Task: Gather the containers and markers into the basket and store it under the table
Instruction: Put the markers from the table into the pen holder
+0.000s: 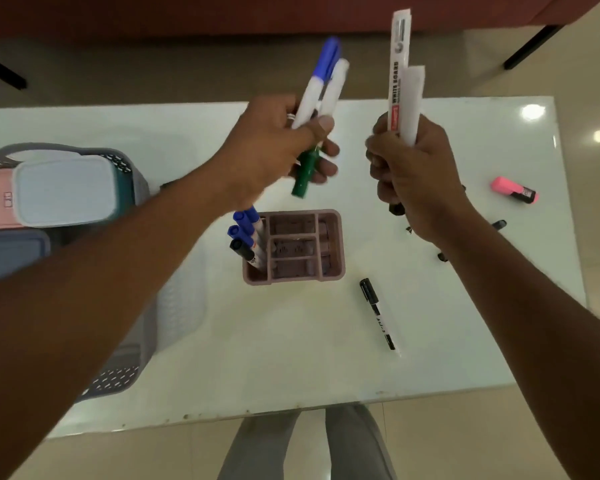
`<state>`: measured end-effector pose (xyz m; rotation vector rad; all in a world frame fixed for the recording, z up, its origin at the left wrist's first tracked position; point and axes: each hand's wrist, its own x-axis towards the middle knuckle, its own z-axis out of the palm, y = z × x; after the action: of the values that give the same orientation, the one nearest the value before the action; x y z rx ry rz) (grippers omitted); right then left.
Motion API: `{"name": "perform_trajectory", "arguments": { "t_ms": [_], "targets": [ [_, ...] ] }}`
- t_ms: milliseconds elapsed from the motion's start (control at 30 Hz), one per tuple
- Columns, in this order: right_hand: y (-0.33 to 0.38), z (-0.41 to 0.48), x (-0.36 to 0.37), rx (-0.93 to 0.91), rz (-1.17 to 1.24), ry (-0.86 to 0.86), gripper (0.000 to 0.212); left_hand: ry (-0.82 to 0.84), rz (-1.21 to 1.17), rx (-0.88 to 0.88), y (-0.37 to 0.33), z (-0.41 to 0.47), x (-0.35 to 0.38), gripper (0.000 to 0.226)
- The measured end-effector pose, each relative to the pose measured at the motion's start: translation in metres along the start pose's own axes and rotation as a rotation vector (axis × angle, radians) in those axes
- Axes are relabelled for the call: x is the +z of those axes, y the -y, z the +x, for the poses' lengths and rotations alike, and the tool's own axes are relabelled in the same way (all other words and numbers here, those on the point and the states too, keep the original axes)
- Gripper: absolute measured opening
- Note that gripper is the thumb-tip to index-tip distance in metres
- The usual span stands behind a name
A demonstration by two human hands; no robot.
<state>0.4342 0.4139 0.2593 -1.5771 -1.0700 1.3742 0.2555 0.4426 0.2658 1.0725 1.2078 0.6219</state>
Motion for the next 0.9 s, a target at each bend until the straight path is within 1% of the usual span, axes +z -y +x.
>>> {"name": "perform_trajectory", "arguments": {
  "t_ms": [33, 100, 133, 200, 267, 300, 367, 433, 467, 533, 600, 667, 700, 733, 767, 800, 900],
  "targets": [
    [0.008, -0.007, 0.001, -0.006, 0.014, 0.030, 0.008, -0.003, -0.132, -0.090, -0.003, -0.010, 0.004, 0.026],
    [0.016, -0.022, 0.000, -0.066, -0.093, 0.111, 0.009, -0.010, -0.349, -0.277, -0.003, -0.024, 0.012, 0.028],
    [0.016, -0.029, -0.002, -0.112, -0.168, 0.171, 0.012, -0.016, -0.431, -0.349, -0.001, -0.028, 0.016, 0.030],
    [0.013, -0.043, -0.009, -0.177, -0.324, 0.292, 0.016, -0.043, -0.524, -0.440, 0.002, -0.038, 0.024, 0.031],
    [0.007, -0.054, -0.018, -0.224, -0.456, 0.348, 0.024, -0.067, -0.533, -0.472, 0.004, -0.049, 0.029, 0.020],
    [0.005, -0.059, -0.021, -0.265, -0.507, 0.350, 0.027, -0.066, -0.517, -0.479, 0.005, -0.054, 0.031, 0.025],
    [-0.004, -0.065, -0.021, -0.397, -0.556, 0.317, 0.028, -0.053, -0.491, -0.489, 0.009, -0.068, 0.038, 0.044],
    [-0.011, -0.071, -0.019, -0.526, -0.554, 0.271, 0.024, -0.051, -0.456, -0.493, 0.013, -0.079, 0.051, 0.055],
    [-0.013, -0.073, -0.019, -0.566, -0.546, 0.258, 0.023, -0.057, -0.456, -0.489, 0.015, -0.084, 0.057, 0.052],
    [-0.013, -0.078, -0.021, -0.597, -0.521, 0.256, 0.020, -0.102, -0.502, -0.484, 0.016, -0.093, 0.070, 0.029],
    [-0.008, -0.081, -0.023, -0.537, -0.472, 0.216, 0.015, -0.181, -0.493, -0.495, 0.019, -0.100, 0.077, 0.028],
    [-0.005, -0.079, -0.021, -0.432, -0.399, 0.128, 0.018, -0.306, -0.400, -0.475, 0.026, -0.107, 0.081, 0.028],
    [-0.005, -0.076, -0.020, -0.382, -0.362, 0.096, 0.020, -0.383, -0.363, -0.432, 0.031, -0.112, 0.083, 0.025],
    [-0.007, -0.071, -0.018, -0.338, -0.335, 0.083, 0.018, -0.441, -0.341, -0.372, 0.036, -0.116, 0.085, 0.020],
    [-0.009, -0.066, -0.017, -0.300, -0.324, 0.078, 0.013, -0.473, -0.335, -0.305, 0.042, -0.121, 0.087, 0.016],
    [-0.012, -0.060, -0.015, -0.273, -0.321, 0.073, 0.013, -0.491, -0.333, -0.251, 0.047, -0.125, 0.089, 0.015],
    [-0.026, -0.050, -0.010, -0.235, -0.329, 0.088, 0.020, -0.574, -0.365, -0.152, 0.062, -0.134, 0.094, 0.016]
  ]
}}
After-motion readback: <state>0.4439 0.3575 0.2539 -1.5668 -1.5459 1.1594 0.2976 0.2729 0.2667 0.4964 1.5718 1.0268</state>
